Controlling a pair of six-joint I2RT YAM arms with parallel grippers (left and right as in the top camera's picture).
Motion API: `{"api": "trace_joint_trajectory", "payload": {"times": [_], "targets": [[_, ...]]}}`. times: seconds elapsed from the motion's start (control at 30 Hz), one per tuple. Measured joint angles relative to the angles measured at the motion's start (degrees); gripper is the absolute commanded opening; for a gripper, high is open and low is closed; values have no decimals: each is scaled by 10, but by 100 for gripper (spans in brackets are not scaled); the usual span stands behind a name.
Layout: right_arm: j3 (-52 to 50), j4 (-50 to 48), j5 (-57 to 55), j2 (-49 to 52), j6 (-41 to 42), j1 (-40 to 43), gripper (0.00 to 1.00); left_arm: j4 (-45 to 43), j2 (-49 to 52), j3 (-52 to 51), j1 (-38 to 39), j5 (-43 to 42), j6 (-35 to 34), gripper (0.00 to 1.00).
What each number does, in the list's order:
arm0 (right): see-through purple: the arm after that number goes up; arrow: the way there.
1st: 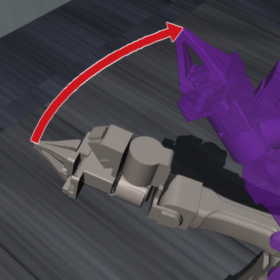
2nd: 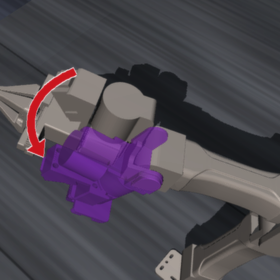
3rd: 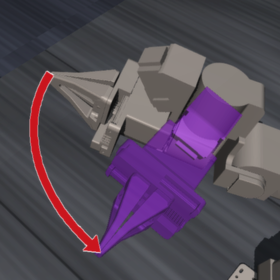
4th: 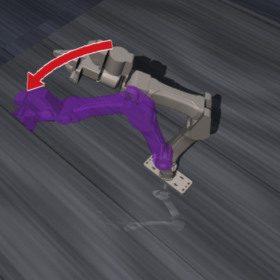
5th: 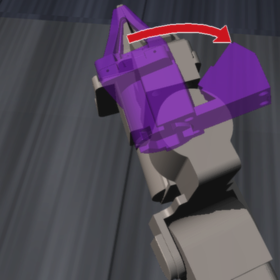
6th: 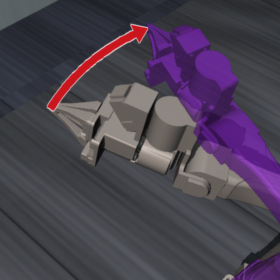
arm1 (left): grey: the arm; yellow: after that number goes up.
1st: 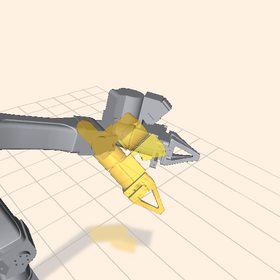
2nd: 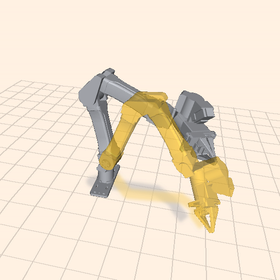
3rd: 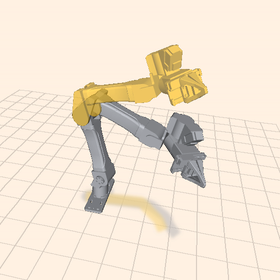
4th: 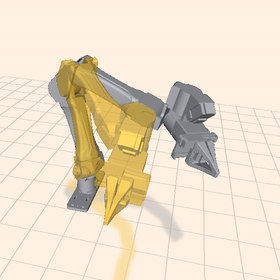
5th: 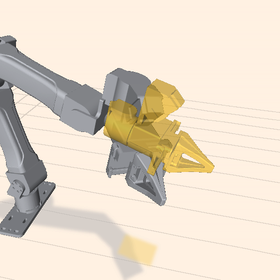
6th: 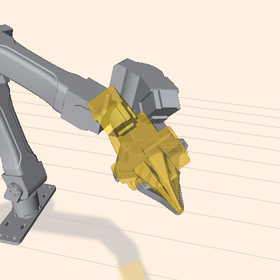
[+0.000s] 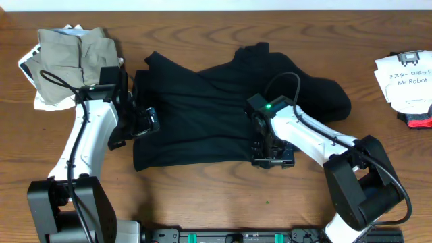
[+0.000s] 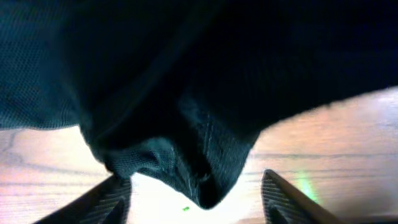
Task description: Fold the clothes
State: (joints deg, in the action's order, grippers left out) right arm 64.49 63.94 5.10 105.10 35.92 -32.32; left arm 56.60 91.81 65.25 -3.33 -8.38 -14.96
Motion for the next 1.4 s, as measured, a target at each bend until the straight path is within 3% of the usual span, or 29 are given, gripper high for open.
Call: {"api": "trace_joint_trajectory", "payload": {"times": [0.13,0.53,0.83,1.17,1.4], "targets": [[-10,-19,0,0,8,0,49,0,0,-3,0,0,0,98],[-17,-70,-1,0,11,0,48,0,0,-4,0,0,0,98],[-17,-77,-10,0,23,0,2,0,0,-4,0,0,0,98],[-17,-64,-11,0,27,18,1,10,0,-4,0,0,0,99],[-18,-49,-10,-24,23,68,1,65,0,-5,0,-5,-3,100]]}}
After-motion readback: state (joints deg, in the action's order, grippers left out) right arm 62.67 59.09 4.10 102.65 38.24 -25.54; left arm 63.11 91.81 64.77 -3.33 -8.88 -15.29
